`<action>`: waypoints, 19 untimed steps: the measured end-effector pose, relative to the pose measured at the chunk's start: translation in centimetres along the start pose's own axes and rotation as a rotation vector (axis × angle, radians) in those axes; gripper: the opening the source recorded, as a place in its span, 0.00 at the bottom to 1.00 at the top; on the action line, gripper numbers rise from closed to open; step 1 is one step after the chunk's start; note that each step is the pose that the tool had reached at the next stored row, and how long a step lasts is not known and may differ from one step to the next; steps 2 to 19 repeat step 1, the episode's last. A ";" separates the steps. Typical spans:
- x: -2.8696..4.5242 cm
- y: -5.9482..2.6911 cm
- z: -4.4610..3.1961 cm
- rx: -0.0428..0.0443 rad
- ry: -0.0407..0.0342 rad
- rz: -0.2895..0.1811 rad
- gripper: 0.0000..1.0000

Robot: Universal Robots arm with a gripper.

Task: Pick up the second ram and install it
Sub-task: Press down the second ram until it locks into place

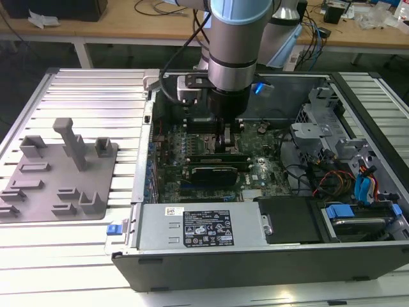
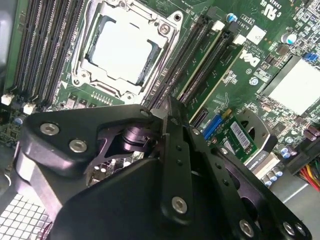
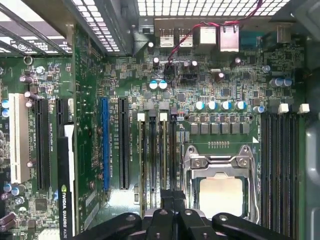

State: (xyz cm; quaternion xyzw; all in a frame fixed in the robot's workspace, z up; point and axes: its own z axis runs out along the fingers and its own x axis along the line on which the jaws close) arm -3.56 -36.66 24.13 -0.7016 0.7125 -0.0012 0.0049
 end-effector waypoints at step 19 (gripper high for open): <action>0.00 -0.01 0.00 0.0000 0.0000 0.000 0.08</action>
